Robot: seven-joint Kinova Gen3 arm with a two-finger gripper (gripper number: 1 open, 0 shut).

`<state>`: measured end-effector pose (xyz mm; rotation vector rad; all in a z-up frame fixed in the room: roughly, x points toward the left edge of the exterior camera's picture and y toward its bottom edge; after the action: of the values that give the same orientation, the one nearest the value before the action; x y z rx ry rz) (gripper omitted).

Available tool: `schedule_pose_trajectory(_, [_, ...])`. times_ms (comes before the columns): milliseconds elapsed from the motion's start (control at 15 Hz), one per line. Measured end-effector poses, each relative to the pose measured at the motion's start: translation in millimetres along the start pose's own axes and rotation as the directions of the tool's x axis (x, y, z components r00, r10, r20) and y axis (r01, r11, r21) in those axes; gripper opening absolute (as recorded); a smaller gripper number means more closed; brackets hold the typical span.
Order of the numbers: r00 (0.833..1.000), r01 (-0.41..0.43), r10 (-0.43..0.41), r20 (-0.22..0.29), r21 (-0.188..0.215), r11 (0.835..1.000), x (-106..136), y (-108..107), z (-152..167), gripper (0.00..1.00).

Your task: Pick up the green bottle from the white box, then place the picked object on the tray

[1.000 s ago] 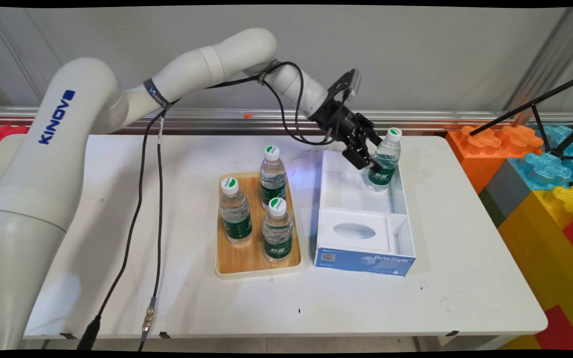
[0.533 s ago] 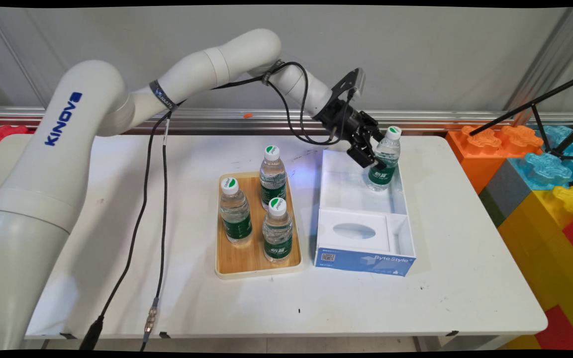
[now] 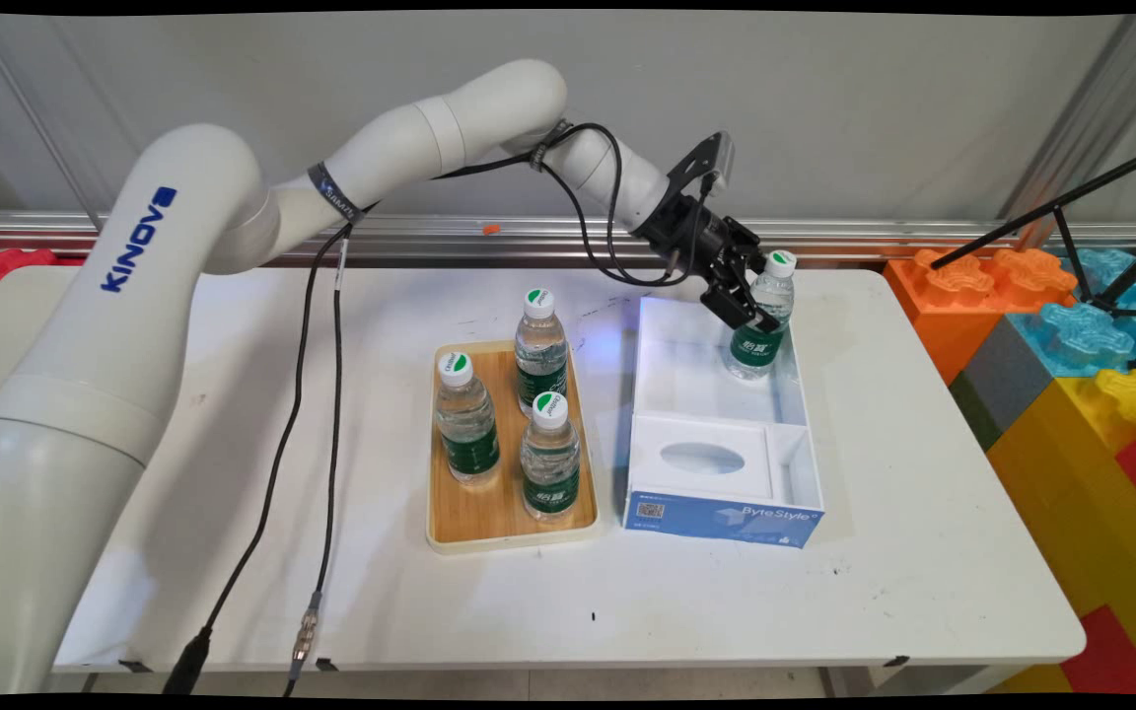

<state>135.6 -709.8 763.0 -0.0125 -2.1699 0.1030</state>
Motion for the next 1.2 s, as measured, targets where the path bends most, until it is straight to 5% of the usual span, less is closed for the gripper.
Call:
schedule_pose_trajectory(400, [1.000, -0.005, 0.005, -0.006, 0.010, 1.000, 1, -1, 4, 1.00])
schedule_pose_trajectory(467, [1.000, -0.009, 0.009, -0.006, 0.010, 1.000, 2, 0, 4, 0.00])
schedule_pose_trajectory(1200, [1.000, -0.012, 0.013, -0.020, 0.035, 0.999, 24, 7, -24, 0.00])
